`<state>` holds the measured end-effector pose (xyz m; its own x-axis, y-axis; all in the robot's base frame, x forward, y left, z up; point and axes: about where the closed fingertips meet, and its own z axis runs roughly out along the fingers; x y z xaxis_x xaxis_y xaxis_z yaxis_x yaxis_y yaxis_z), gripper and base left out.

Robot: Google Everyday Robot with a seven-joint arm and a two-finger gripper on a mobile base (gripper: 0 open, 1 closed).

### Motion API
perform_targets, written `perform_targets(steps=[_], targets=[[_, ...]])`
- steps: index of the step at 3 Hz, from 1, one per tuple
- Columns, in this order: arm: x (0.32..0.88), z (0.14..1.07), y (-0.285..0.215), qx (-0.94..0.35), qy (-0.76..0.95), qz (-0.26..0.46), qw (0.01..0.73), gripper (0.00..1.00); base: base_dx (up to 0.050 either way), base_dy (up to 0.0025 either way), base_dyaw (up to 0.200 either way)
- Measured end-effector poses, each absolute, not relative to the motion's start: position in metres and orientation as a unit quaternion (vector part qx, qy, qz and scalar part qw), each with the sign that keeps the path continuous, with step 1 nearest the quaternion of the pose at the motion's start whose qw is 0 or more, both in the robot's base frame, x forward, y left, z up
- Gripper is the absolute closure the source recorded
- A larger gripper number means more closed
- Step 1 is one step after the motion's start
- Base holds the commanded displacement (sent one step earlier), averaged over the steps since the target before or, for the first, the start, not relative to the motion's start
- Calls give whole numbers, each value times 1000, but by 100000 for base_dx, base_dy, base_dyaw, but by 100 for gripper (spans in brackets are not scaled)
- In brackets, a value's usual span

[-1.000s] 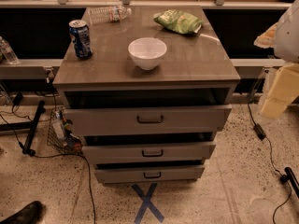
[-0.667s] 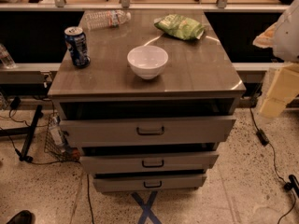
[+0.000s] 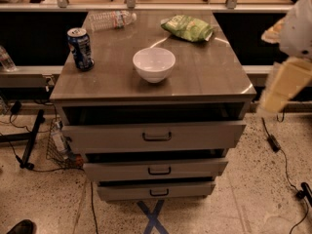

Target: Move green jalapeno chip bag near water bottle

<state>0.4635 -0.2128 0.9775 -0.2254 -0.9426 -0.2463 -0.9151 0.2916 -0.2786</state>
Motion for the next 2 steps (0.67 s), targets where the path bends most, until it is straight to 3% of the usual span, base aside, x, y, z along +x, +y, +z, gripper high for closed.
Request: perform_targets(steps=[2], targets=[[637,1005,-205,-535,771,-60,340,0,0,0,0]])
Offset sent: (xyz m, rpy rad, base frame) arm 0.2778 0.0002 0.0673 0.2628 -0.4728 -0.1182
